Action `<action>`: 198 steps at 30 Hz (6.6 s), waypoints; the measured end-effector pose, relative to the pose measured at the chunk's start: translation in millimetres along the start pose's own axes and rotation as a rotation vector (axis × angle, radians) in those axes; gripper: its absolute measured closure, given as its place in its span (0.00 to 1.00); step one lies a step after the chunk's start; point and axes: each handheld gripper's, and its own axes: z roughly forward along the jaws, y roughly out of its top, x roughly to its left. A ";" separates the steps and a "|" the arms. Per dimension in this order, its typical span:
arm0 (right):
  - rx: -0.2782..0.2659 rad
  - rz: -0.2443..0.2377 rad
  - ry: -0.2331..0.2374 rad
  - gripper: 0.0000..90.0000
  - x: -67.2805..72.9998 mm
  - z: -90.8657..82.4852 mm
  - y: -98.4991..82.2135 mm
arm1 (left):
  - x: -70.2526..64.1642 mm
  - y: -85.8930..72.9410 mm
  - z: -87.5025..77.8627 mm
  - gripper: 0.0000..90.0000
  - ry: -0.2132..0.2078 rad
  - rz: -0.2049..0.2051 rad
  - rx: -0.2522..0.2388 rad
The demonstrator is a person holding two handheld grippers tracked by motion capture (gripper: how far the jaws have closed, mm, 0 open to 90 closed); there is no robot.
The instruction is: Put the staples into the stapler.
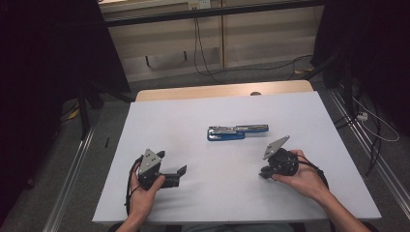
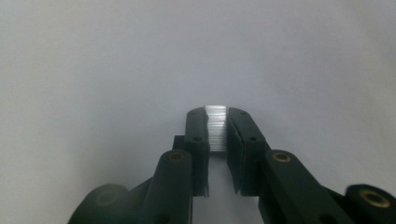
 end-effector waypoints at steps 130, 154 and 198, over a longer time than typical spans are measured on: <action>-0.321 0.010 -0.039 0.88 -63.0 -12.7 109.7 | -4.7 0.0 -6.7 0.05 -0.004 0.010 -0.014; -0.276 -0.017 -0.030 0.88 -72.2 15.9 136.7 | -4.5 0.1 -6.4 0.05 -0.008 -0.001 -0.022; -0.224 -0.079 0.000 0.88 -84.6 63.3 170.0 | 0.7 -1.3 -4.9 0.04 -0.001 0.010 -0.007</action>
